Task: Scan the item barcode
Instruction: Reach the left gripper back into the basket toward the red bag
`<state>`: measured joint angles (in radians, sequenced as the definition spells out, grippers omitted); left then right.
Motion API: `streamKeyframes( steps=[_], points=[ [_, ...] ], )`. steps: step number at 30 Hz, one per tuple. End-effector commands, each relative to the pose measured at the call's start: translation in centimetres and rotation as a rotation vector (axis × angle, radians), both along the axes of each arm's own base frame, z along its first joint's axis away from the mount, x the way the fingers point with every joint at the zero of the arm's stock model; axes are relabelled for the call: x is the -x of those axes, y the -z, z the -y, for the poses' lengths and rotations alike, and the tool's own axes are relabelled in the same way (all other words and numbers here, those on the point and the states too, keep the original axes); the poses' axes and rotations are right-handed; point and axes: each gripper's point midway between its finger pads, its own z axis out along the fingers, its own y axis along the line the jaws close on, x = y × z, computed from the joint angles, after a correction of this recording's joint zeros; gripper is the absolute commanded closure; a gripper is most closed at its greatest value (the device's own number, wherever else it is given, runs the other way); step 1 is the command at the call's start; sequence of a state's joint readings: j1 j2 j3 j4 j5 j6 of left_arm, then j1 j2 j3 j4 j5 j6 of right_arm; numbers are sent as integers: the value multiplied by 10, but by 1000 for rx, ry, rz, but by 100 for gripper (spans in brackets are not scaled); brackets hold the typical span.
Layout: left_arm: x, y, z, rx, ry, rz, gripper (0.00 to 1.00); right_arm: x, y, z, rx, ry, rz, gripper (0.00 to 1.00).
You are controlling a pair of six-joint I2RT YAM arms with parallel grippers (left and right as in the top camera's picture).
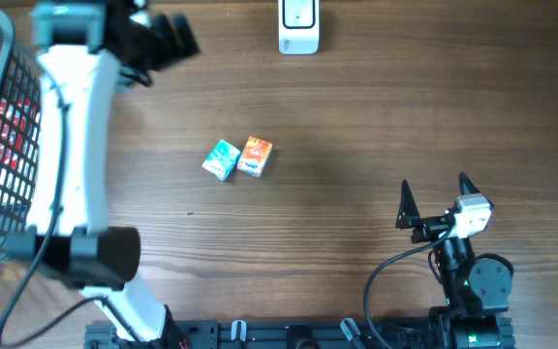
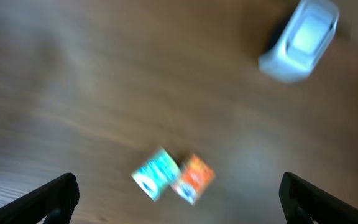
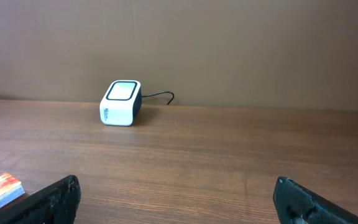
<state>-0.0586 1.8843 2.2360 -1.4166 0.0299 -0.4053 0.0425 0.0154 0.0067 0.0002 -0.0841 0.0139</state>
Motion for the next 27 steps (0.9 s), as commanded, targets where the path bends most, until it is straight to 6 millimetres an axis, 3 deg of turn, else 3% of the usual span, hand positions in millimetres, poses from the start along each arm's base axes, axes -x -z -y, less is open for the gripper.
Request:
streamKeyframes(
  steps=[1,6,9,12,18,23,27],
  points=[
    [12,-42,-92,-223,-244,104,0,0,-2,2,-12,10,7,0],
    [26,-43,-165,-230,-443,99,0,0,-2,2,-13,10,7,0],
    [44,-40,-217,-216,-598,87,0,0,-2,2,-13,10,7,0],
    [61,-35,-255,-210,-702,66,0,0,-2,2,-13,10,7,0],
    [79,-8,-305,-118,-805,22,0,0,-2,2,-13,10,7,0],
    [84,39,-342,-57,-867,-69,0,0,-2,2,-13,10,7,0],
    [80,76,-361,3,-873,-120,0,0,-2,2,-13,10,7,0]
  ],
)
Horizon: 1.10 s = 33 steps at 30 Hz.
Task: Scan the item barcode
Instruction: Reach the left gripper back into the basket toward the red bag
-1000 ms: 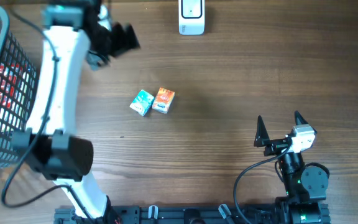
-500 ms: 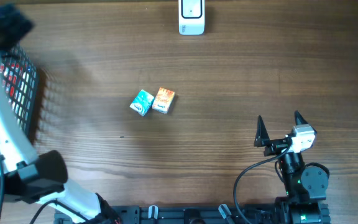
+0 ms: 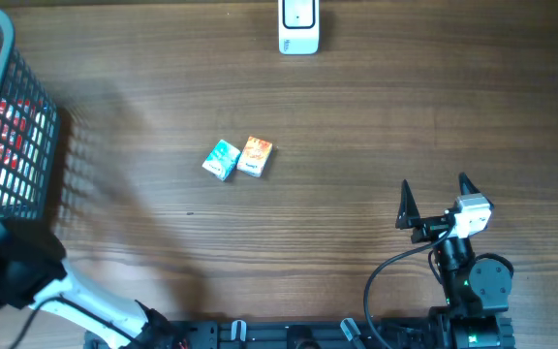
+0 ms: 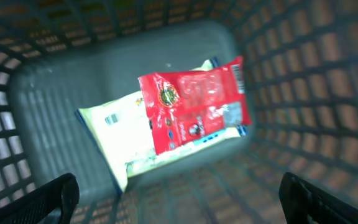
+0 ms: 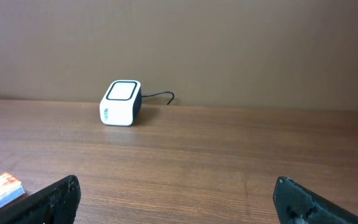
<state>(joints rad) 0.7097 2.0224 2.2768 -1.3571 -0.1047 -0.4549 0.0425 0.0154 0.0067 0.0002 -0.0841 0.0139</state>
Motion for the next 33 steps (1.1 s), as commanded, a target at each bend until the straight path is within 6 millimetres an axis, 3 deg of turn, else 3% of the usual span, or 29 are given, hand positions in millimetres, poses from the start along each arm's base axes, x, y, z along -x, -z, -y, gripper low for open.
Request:
streamKeyframes(
  steps=[1,6,17,27,33],
  points=[
    [-6,47,-15,119,-5,-16,0,0,-2,2,-13,10,7,0],
    [-24,91,-16,226,155,-10,0,0,-2,2,-13,10,7,0],
    [-32,163,-27,292,215,-88,0,0,-2,2,-13,10,7,0],
    [-36,189,-35,283,224,-101,0,0,-2,2,-12,10,7,0],
    [-41,194,-40,262,225,-85,0,0,-2,2,-13,10,7,0]
  ],
)
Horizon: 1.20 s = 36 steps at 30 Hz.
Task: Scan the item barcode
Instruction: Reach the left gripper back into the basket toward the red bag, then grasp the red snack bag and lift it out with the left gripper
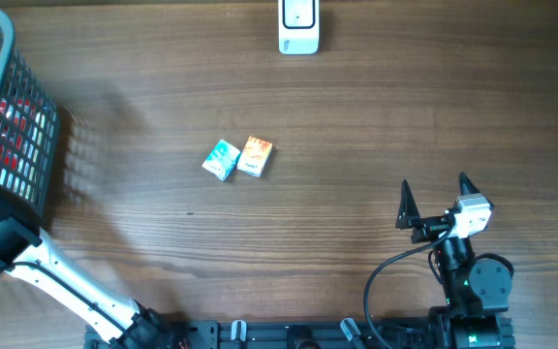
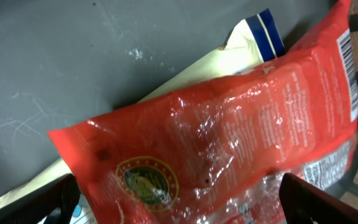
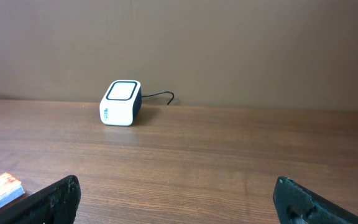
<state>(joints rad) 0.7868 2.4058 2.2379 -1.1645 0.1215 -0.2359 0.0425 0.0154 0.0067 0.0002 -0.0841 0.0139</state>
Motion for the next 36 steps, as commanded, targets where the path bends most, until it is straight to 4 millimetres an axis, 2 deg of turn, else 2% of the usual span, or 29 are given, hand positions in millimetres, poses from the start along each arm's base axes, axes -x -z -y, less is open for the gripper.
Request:
streamKeyframes(
  steps=[1,6,9,14,15,20,22,24,26,30,31,36],
  points=[
    [1,13,-2,6,19,-7,0,0,-2,2,-13,10,7,1],
    [-1,16,-3,4,19,0,3,0,-2,2,-13,10,7,0],
    [0,24,-1,11,20,-5,20,0,-2,2,-13,10,7,0],
    [2,34,3,30,22,-9,34,0,-2,2,-13,10,7,0],
    [2,34,3,31,22,-9,39,0,-2,2,-13,10,7,0],
    [1,33,2,26,22,-5,85,0,-2,2,-13,10,7,0],
    [1,31,2,23,21,-3,96,0,-2,2,-13,10,7,0],
    [1,26,2,20,18,2,96,0,-2,2,-13,10,7,0],
    [1,17,2,9,18,13,96,0,-2,2,-13,10,7,0],
    [-1,-20,0,-40,18,60,96,0,-2,2,-13,10,7,0],
    [-1,-40,0,-67,11,89,96,0,-2,2,-12,10,7,0],
    [3,-106,4,-139,-34,183,96,0,-2,2,-13,10,7,0]
  ],
)
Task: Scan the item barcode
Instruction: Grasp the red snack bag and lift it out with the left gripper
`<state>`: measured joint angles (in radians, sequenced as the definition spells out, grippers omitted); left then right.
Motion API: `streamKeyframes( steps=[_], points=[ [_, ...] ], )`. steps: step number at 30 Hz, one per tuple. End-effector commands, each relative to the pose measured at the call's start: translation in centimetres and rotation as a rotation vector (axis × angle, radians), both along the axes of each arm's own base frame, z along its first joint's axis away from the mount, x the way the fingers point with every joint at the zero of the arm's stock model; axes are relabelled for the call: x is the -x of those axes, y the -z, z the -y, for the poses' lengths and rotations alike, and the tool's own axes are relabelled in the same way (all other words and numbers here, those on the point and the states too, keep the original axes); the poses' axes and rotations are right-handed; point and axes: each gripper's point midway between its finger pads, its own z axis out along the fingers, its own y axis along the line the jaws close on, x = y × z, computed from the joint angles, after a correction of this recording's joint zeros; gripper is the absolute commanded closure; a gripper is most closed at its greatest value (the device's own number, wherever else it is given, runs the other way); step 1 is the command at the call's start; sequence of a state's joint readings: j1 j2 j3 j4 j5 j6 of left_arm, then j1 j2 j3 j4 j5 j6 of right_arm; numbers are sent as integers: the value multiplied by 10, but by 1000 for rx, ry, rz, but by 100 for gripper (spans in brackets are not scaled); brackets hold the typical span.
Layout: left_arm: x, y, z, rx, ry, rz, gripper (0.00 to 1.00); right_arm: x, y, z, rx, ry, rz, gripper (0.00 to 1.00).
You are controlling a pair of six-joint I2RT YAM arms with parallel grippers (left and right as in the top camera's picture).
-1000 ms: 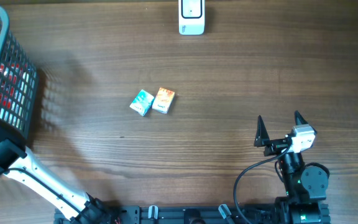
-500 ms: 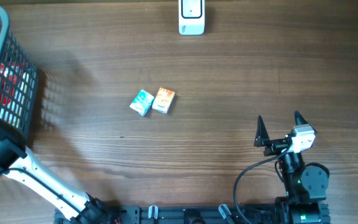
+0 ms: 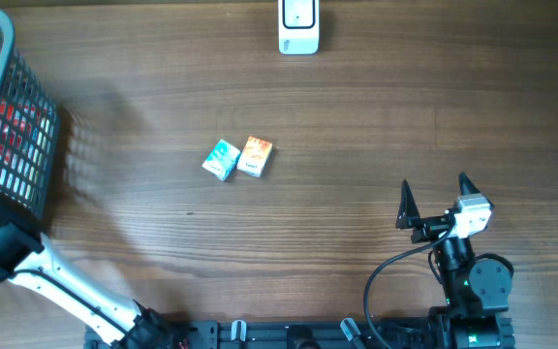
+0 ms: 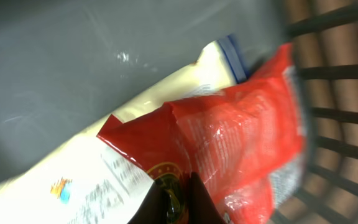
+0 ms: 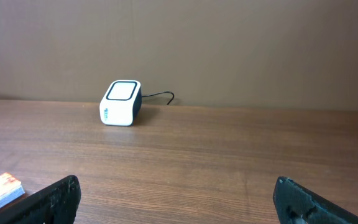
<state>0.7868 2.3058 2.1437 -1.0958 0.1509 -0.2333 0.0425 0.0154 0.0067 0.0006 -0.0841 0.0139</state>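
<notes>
In the left wrist view my left gripper (image 4: pixel 176 200) is down inside the basket, its two dark fingers pinched together on a fold of the red packet (image 4: pixel 235 140). The red packet lies on a cream packet (image 4: pixel 67 186) on the basket's grey floor (image 4: pixel 55 56). From overhead the red packet (image 3: pixel 10 118) shows through the basket's bars, and the left gripper itself is hidden. The white barcode scanner (image 3: pixel 298 27) stands at the table's far edge, also in the right wrist view (image 5: pixel 120 102). My right gripper (image 3: pixel 434 206) rests open at the near right, holding nothing.
The grey wire basket stands at the table's left edge; its wall bars (image 4: pixel 334 115) rise close to the right of the left gripper. A teal box (image 3: pixel 222 160) and an orange box (image 3: pixel 257 155) lie side by side mid-table.
My left gripper, then open with its fingers wide apart just over the red packet, is now shut on the packet, which has bunched up between the fingers. The right arm has not moved.
My left gripper was open over the table's back left, with the two boxes and the scanner in view. Then it was open above the basket's packets, then close over the red packet. Now it is shut on that packet. The right arm stayed still.
</notes>
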Motion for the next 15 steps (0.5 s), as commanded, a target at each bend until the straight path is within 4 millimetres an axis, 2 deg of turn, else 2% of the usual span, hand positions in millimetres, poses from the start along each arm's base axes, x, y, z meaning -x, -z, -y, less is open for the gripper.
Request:
streamKeyframes(
  steps=[1,9,13,15],
  points=[
    [8,-97,2,-120,-61,139,96,0,-2,2,-13,10,7,0],
    [30,-197,24,-239,-87,287,96,0,-2,2,-12,10,7,0],
    [48,-248,44,-305,-83,367,96,0,-2,2,-12,10,7,0],
    [53,-273,62,-306,-52,434,96,0,-2,2,-12,10,7,0]
  ],
)
